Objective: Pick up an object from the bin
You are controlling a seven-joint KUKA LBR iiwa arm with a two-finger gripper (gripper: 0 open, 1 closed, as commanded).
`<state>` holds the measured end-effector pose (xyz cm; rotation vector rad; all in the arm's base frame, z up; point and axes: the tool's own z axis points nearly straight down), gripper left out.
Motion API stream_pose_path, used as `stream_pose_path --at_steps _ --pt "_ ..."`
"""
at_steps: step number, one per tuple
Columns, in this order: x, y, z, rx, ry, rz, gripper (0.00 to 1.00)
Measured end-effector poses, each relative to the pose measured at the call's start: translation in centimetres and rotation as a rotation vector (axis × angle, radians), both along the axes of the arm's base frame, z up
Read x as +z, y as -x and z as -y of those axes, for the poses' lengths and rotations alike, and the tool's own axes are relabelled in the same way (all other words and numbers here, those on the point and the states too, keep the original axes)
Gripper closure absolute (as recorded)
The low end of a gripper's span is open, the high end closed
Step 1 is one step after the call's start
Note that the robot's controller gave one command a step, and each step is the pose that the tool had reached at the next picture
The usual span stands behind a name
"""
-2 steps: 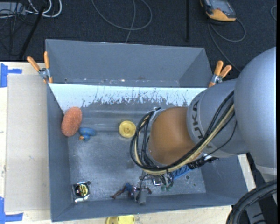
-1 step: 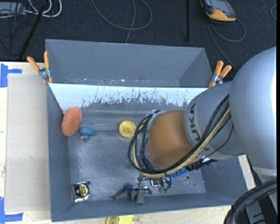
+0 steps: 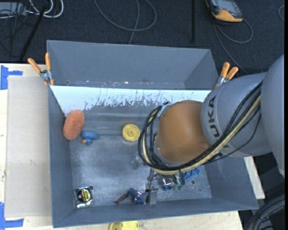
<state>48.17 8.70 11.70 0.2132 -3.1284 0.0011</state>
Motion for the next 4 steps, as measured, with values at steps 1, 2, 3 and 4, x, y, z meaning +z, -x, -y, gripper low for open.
stream_pose_path --at_steps 1,2,3,4 --pt "1.8 -0.2 -0.4 0.052 -0.003 0.014 0.00" --pt "-3.9 0.3 -0.4 -0.014 -0.002 0.013 0.00" --pt "-7.2 -0.5 -0.7 -0.004 -0.009 0.039 1.00" --pt "-6.9 -0.3 -0.7 0.004 -0.009 0.038 1.00"
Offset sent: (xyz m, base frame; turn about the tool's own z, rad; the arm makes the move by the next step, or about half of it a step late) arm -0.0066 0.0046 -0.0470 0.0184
